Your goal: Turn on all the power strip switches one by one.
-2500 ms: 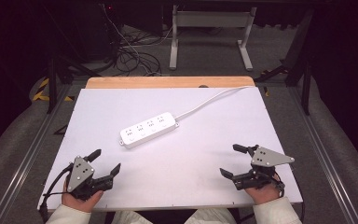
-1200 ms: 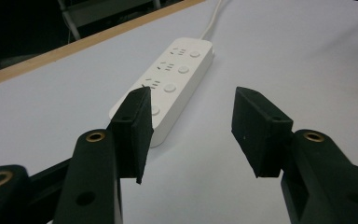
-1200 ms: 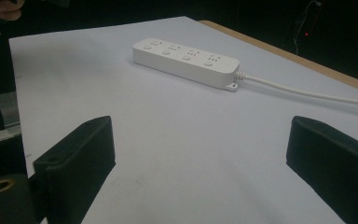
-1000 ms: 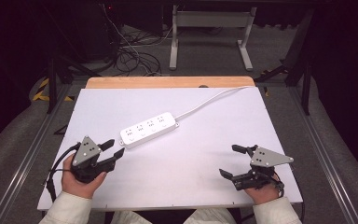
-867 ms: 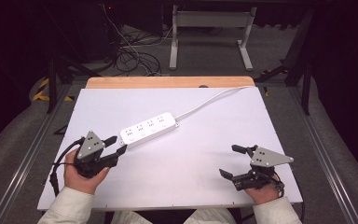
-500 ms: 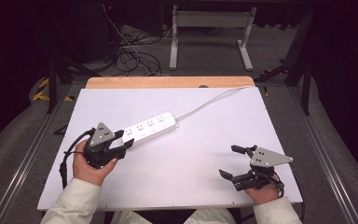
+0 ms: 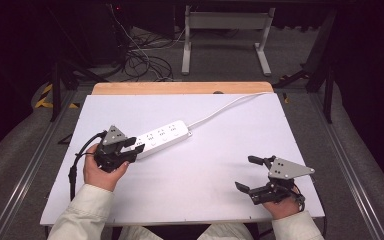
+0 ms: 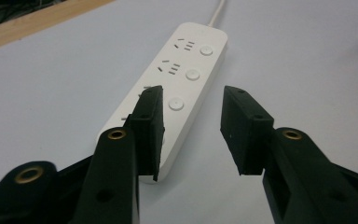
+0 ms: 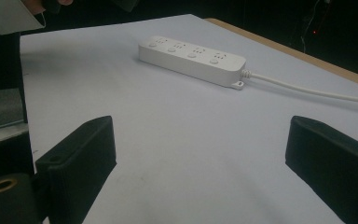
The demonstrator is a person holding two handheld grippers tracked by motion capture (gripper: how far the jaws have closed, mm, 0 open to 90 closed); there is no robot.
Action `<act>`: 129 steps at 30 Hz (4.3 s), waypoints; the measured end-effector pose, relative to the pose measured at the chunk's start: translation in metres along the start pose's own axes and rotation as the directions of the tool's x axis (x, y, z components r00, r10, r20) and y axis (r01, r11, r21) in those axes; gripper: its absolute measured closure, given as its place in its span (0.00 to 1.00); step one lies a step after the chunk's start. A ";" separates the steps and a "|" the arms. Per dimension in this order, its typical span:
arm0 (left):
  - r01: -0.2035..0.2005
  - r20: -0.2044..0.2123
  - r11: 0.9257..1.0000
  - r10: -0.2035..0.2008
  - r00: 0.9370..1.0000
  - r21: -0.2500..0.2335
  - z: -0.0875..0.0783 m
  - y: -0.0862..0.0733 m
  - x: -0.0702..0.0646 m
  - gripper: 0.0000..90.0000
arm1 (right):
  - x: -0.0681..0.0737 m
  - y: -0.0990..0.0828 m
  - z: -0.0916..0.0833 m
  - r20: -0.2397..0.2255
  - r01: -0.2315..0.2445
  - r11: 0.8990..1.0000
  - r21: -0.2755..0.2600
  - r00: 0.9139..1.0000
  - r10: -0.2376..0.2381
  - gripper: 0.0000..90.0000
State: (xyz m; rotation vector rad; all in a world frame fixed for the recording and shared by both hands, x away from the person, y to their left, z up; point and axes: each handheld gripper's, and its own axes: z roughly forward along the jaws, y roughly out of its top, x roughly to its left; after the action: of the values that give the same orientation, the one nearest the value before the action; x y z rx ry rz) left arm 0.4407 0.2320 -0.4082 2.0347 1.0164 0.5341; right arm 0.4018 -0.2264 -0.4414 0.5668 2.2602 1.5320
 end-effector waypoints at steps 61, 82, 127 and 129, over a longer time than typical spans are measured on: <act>0.099 -0.057 0.974 -0.090 0.994 0.202 0.063 -0.007 0.021 1.00 | 0.000 -0.001 0.001 -0.028 0.007 1.000 0.003 1.000 -0.007 0.12; 0.117 -0.066 0.971 -0.105 0.992 0.211 0.065 -0.008 0.021 1.00 | 0.001 -0.001 0.001 -0.032 0.010 1.000 0.008 0.999 -0.010 0.12; 0.133 -0.004 0.988 -0.133 0.991 0.078 0.076 0.013 0.008 1.00 | 0.000 -0.001 0.002 -0.039 0.012 1.000 0.007 0.999 -0.011 0.12; 0.136 0.002 0.987 -0.137 0.991 0.082 0.078 0.013 0.008 1.00 | 0.000 -0.001 0.002 -0.039 0.012 1.000 0.007 0.999 -0.011 0.12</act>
State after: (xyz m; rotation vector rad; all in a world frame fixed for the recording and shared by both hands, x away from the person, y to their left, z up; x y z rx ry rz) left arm 0.5022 0.1976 -0.4444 2.0183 1.1803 0.4192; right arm 0.4025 -0.2252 -0.4429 0.5294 2.2951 1.5427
